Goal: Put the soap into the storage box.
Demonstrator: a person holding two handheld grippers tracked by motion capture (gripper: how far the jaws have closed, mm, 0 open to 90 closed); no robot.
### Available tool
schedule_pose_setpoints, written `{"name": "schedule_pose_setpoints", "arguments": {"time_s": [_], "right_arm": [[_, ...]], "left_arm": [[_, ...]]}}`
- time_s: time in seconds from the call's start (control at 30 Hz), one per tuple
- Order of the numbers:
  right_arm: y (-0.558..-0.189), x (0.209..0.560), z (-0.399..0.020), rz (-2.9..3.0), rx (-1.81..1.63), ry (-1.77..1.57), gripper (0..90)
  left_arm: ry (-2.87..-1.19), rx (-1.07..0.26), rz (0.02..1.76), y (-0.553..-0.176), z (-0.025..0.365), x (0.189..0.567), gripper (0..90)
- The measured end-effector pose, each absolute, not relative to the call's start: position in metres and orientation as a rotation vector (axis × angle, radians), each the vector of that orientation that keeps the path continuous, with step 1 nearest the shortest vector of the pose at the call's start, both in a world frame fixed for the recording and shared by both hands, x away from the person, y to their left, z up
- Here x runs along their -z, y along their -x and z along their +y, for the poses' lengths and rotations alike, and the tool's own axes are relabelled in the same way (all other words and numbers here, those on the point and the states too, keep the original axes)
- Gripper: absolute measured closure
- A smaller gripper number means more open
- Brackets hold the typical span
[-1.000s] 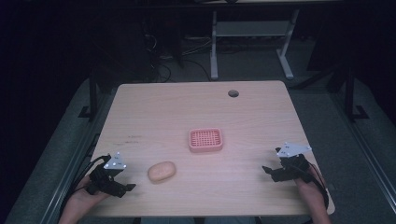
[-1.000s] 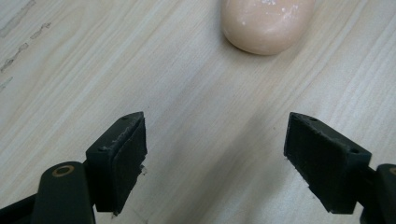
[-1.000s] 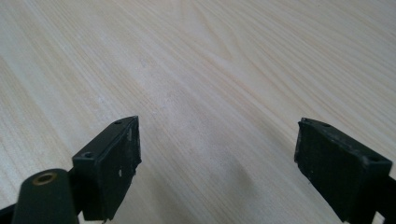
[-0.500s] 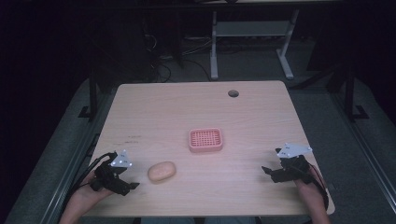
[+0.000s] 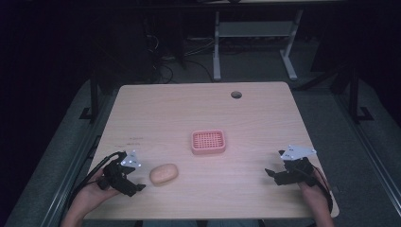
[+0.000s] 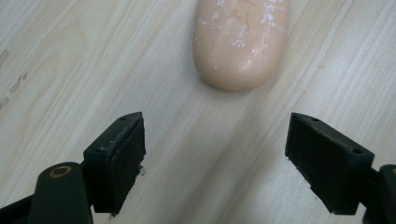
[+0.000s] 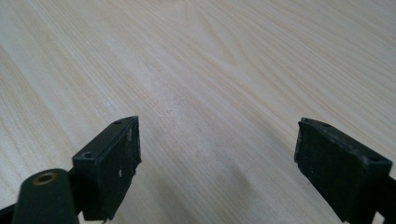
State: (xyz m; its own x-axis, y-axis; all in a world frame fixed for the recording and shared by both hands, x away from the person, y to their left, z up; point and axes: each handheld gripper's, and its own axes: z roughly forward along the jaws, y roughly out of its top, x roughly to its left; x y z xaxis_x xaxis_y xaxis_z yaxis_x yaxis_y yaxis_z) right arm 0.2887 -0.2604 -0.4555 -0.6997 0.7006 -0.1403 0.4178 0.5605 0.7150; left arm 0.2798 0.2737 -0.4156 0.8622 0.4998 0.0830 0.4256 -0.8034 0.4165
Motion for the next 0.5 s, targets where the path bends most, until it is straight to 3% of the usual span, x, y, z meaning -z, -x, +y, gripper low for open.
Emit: {"name": "schedule_pose_setpoints", "arguments": {"time_s": [0.5], "right_arm": [[-0.289,0.455,-0.262,2.383,-0.949,-0.910,13.9]], "left_arm": [[-2.673,-0.264,0.637,-0.286,0.259,0.410,19.2]]}}
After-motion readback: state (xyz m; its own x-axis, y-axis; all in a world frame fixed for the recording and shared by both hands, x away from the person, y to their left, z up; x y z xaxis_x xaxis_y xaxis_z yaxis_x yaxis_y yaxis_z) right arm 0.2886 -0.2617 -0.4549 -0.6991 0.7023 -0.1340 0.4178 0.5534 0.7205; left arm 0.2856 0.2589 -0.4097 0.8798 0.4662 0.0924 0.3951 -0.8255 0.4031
